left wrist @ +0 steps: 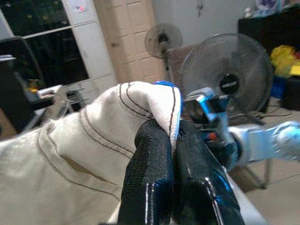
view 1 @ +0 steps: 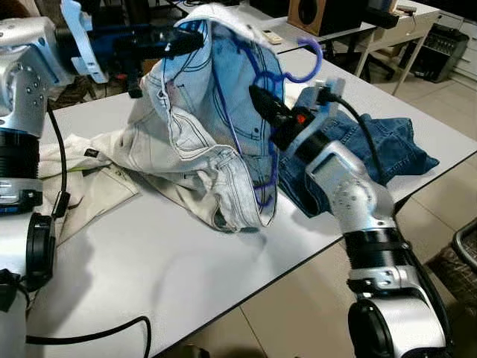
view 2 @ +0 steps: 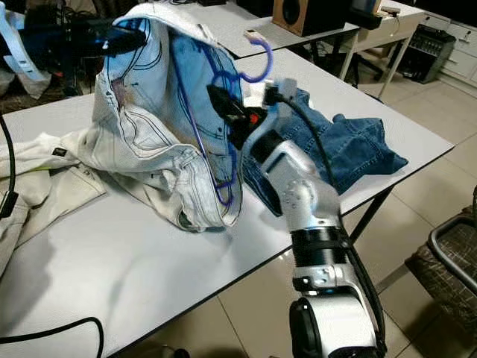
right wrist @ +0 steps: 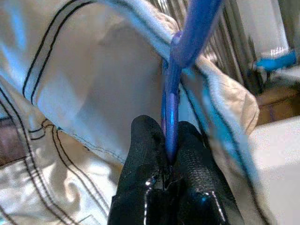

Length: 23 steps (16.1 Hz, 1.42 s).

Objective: Hang hanger

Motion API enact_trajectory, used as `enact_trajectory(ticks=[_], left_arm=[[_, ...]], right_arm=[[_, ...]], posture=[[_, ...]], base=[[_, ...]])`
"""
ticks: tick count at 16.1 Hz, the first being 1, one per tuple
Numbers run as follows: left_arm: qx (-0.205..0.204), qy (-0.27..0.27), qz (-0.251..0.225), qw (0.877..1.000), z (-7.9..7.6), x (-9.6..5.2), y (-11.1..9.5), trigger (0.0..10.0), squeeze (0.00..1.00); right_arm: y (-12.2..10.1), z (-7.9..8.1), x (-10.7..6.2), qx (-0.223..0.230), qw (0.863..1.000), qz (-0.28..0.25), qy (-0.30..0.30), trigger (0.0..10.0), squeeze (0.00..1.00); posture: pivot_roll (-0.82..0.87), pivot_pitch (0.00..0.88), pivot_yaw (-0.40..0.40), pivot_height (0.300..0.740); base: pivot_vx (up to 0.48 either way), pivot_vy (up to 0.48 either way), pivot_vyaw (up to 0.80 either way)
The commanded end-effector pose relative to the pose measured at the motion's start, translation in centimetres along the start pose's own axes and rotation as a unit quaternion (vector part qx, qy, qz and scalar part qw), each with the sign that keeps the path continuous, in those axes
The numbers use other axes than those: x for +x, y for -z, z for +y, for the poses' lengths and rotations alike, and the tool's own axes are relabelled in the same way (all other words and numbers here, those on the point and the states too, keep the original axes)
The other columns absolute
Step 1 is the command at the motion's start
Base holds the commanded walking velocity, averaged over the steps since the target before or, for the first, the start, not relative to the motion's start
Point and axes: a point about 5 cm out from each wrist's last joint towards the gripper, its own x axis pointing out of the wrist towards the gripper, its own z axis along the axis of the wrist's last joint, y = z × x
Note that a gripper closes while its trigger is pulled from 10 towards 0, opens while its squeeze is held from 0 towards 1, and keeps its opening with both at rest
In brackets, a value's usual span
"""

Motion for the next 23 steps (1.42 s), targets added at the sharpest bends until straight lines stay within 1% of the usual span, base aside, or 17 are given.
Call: enact_trajectory(ticks=[1,3,5,7,8,10,11,12,14,15,16,17,18,19,21,22,23], left_arm=[[-0.008,0.042,-0.005,0.999,-0.9,0.4,-0.4,0.0,0.00],[-0.015,0.070,0.001,0.997,-1.4,0.3,-0.2,0.0,0.00],[-0.026,0.070,-0.004,0.997,-1.5,0.0,-0.5,0.0,0.00],[-0.038,0.063,-0.036,0.997,-1.6,0.2,-1.2,0.0,0.00],[-0.052,0.058,-0.067,0.995,-1.6,0.7,-1.8,0.0,0.00],[-0.084,0.042,-0.160,0.983,-1.3,2.1,-3.9,0.0,0.00],[-0.089,0.035,-0.190,0.977,-1.2,2.5,-4.8,0.0,0.00],[-0.113,0.023,-0.239,0.964,-0.7,2.9,-6.4,0.0,0.00],[-0.138,-0.003,-0.277,0.951,0.0,3.1,-7.5,0.0,0.00],[-0.156,-0.023,-0.289,0.944,0.5,3.1,-7.9,0.0,0.00],[-0.192,-0.084,-0.302,0.930,2.0,3.2,-8.4,0.0,0.00],[-0.203,-0.136,-0.300,0.922,2.9,3.4,-8.4,0.0,0.00],[-0.213,-0.159,-0.302,0.916,3.4,3.4,-8.2,0.0,0.00],[-0.209,-0.188,-0.294,0.914,3.8,3.5,-8.1,0.0,0.00],[-0.175,-0.278,-0.267,0.906,5.0,3.0,-7.5,0.0,0.00],[-0.169,-0.292,-0.261,0.904,5.2,2.9,-7.4,0.0,0.00],[-0.126,-0.361,-0.209,0.900,6.2,2.3,-6.2,0.0,0.00]], right_arm=[[-1.0,1.0,1.2,-0.047,0.998,-0.031,-0.031,10.0,0.00],[-0.5,1.2,1.6,-0.070,0.996,-0.030,-0.041,10.0,0.00],[-0.3,1.5,2.2,-0.112,0.992,-0.040,-0.041,10.0,0.00],[0.4,2.0,2.6,-0.128,0.989,-0.055,-0.047,10.0,0.00],[1.2,2.2,2.7,-0.137,0.988,-0.061,-0.043,10.0,0.00],[3.3,2.0,2.6,-0.122,0.991,-0.056,-0.023,10.0,0.00],[3.9,1.8,2.4,-0.113,0.992,-0.051,-0.011,10.0,0.00],[4.7,1.2,2.1,-0.093,0.995,-0.041,0.014,10.0,0.00],[5.5,0.7,1.8,-0.079,0.996,-0.022,0.034,10.0,0.00],[5.9,0.6,1.6,-0.072,0.997,-0.013,0.037,10.0,0.00],[7.1,0.2,1.2,-0.035,0.998,0.010,0.047,10.0,0.00],[7.7,0.0,0.8,-0.001,0.998,0.022,0.057,10.0,0.00],[7.7,-0.3,0.6,0.025,0.997,0.013,0.069,10.0,0.00],[7.7,-0.8,0.4,0.055,0.994,0.016,0.090,10.0,0.00],[7.9,-0.8,-0.3,0.051,0.994,0.062,0.075,10.0,0.00],[7.8,-0.8,-0.4,0.051,0.994,0.064,0.074,10.0,0.00],[7.3,-0.8,-1.0,0.076,0.992,0.073,0.065,10.0,0.00]], posture=[[-0.13,0.000,0.040,0.740],[-0.13,0.000,0.040,0.740],[-0.11,0.000,0.027,0.740],[-0.10,0.000,0.020,0.740],[-0.10,0.000,0.018,0.740],[-0.09,0.000,0.013,0.740],[-0.09,0.000,0.013,0.740],[-0.08,0.000,0.014,0.740],[-0.08,0.000,0.022,0.740],[-0.08,0.000,0.029,0.740],[-0.08,0.000,0.044,0.740],[-0.09,0.000,0.061,0.740],[-0.09,0.000,0.067,0.740],[-0.09,0.000,0.075,0.740],[-0.09,0.000,0.087,0.740],[-0.09,0.000,0.087,0.740],[-0.10,0.000,0.093,0.740]], base=[[0.000,0.000,0.00],[0.000,0.000,0.00],[0.000,0.000,0.00],[0.000,0.000,0.00],[0.000,0.000,0.00],[0.000,0.000,0.00],[0.000,0.000,0.00],[0.000,0.000,0.00],[0.000,0.000,0.00],[0.000,0.000,0.00],[0.000,0.000,0.00],[0.000,0.000,0.00],[0.000,0.000,0.00],[0.000,0.000,0.00],[0.000,0.000,0.00],[0.000,0.000,0.00],[0.000,0.000,0.00]])
